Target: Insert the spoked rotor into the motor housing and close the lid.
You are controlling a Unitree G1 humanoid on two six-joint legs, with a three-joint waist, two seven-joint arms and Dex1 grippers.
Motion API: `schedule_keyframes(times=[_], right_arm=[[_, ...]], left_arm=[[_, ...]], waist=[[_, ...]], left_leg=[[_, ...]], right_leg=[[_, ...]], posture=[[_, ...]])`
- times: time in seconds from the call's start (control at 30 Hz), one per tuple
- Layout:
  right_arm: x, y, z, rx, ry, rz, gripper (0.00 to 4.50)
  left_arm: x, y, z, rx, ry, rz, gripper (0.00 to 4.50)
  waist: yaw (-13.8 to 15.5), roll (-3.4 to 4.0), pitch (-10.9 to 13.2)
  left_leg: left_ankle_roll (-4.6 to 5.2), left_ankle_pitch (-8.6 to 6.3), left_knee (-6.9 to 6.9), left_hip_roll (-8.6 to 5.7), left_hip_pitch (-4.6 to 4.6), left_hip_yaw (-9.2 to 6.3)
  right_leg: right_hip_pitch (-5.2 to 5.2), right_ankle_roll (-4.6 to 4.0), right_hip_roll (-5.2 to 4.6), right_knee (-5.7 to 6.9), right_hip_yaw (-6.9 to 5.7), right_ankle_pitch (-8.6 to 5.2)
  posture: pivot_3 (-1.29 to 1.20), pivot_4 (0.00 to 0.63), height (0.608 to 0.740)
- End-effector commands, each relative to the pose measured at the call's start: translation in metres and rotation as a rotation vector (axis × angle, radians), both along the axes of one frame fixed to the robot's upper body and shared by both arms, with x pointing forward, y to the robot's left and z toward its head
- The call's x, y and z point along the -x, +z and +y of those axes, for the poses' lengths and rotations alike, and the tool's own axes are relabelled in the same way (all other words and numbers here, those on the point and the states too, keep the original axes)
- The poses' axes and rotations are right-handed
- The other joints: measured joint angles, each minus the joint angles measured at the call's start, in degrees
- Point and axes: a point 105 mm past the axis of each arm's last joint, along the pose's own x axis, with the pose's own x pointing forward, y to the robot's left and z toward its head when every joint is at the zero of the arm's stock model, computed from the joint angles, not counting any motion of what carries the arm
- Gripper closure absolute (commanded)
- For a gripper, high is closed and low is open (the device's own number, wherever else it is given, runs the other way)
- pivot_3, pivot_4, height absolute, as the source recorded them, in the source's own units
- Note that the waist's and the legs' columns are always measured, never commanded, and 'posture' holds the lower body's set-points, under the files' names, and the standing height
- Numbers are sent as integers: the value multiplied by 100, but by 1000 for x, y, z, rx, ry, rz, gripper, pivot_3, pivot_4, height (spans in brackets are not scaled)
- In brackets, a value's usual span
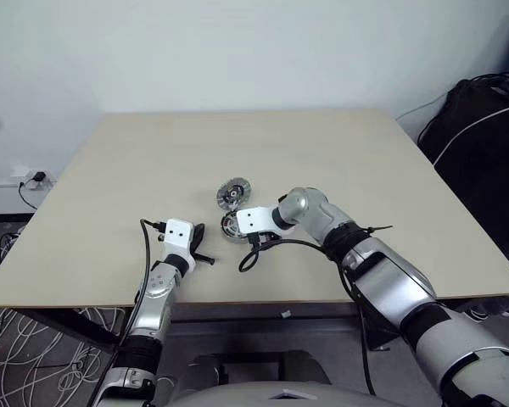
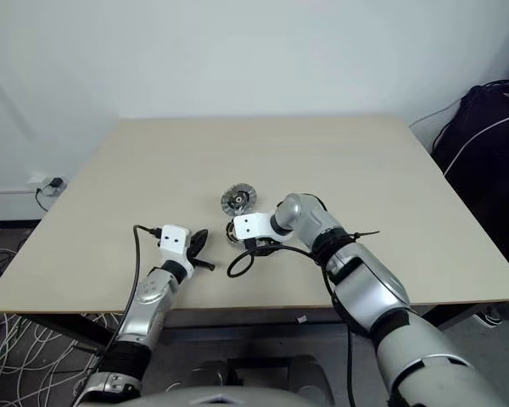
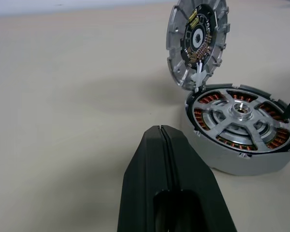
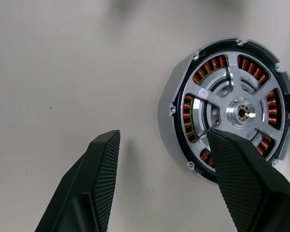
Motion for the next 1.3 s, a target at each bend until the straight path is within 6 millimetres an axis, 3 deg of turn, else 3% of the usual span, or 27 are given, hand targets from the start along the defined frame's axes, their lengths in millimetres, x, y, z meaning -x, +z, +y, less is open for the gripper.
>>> schedule_keyframes(times=[0.03, 0.43, 0.57, 0.77, 0.8, 1.1, 1.3], right_arm=[[-8, 15, 8, -24, 29, -51, 1399], [-5, 9, 14, 1, 59, -37, 1399], [-5, 8, 15, 7, 62, -36, 2306], [-6, 8, 16, 10, 59, -46, 4292], [-7, 8, 16, 10, 59, -47, 4412], [-9, 9, 16, 2, 50, -62, 4412], [-17, 19, 21, -101, -60, -67, 4412]], left_arm=[[-5, 21, -2, 10, -2, -81, 4500], [-4, 24, 0, 11, 15, -85, 4500], [-4, 24, 0, 12, 21, -86, 4500], [-3, 25, 0, 13, 26, -87, 4500], [-3, 25, 0, 13, 26, -88, 4500], [-3, 26, 0, 13, 24, -89, 4500], [-3, 26, 0, 13, 24, -89, 4500]], waist=[[-6, 0, 0], [-18, 1, 0], [-19, 1, 0], [-15, 1, 0], [-19, 3, 0], [-23, 3, 0], [-24, 3, 0]], left_leg=[[0, 0, 0, 0, 0, 0], [-3, 2, -1, 0, 0, -2], [-3, 2, -1, 0, 0, -3], [-4, 2, -4, -1, 1, -3], [-4, 2, -5, -1, 0, -6], [-7, 4, -7, -2, 1, -6], [-10, 6, -6, -2, 1, -6]], right_leg=[[0, 0, 0, 0, 0, 0], [-1, -1, 1, 4, 0, 0], [-2, -2, 1, 4, 0, 0], [-3, -5, 1, 5, 0, -1], [-3, -6, 1, 4, -1, -1], [-4, -6, 1, 7, 0, -1], [-4, -7, 2, 13, 1, -1]], posture=[[0, 0, 740], [0, 0, 740], [0, 0, 740], [0, 0, 740], [0, 0, 740], [0, 0, 740], [0, 0, 740]])
